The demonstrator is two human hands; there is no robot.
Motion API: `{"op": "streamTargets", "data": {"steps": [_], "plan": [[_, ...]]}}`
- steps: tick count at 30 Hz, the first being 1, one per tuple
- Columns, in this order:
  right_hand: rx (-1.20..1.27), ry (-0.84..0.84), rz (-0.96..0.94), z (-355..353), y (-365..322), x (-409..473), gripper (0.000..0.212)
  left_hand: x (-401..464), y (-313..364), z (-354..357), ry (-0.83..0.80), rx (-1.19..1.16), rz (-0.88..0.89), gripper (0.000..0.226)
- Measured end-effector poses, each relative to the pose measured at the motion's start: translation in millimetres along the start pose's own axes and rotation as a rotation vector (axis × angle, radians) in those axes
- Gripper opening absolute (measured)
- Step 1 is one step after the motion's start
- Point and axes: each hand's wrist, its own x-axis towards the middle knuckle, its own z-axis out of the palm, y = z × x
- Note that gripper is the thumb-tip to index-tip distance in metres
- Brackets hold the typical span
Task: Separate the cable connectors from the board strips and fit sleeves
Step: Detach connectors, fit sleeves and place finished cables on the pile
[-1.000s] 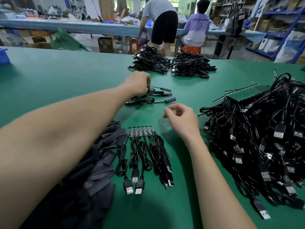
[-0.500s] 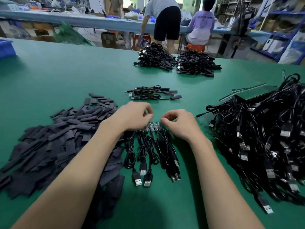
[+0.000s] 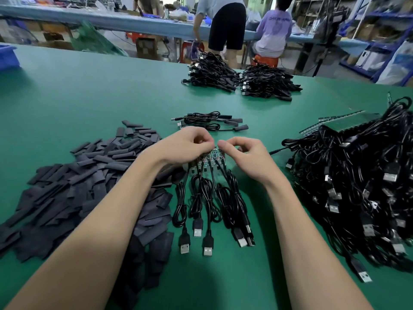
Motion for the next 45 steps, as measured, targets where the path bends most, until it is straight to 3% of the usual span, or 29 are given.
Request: {"op": "streamTargets", "data": {"steps": [9,20,29,34,41,45], "plan": [[0.272,0.018,-0.027,0.1,-6.0,-1.4,0.016,-5.9,3.0,0.6,0.024,-0.220,0.023,0.016],[0.623,-0.009,0.159,3.6,-10.9,-5.8,0.012,-7.7,6.2,4.2,0.035,-0.453,0.030,0.015],[0.683,-0.011,0.184,2.9,-18.2,-9.3,0.021,-6.4,2.6,5.0,0.008,-0.543,0.037,0.018],[0.681,-0.013,0.179,1.7,-17.5,-8.3,0.013,-5.8,0.1,6.7,-0.006,-0.579,0.078,0.016],[0.731,-0.032,0.200,1.4,-12.6,-7.7,0.042,-3.1,-0.5,8.3,-0.029,-0.605,0.066,0.016],[0.823,-0.055,0.189,0.6,-19.9,-10.6,0.029,-2.3,3.4,10.4,-0.045,-0.710,0.044,0.029]]}}
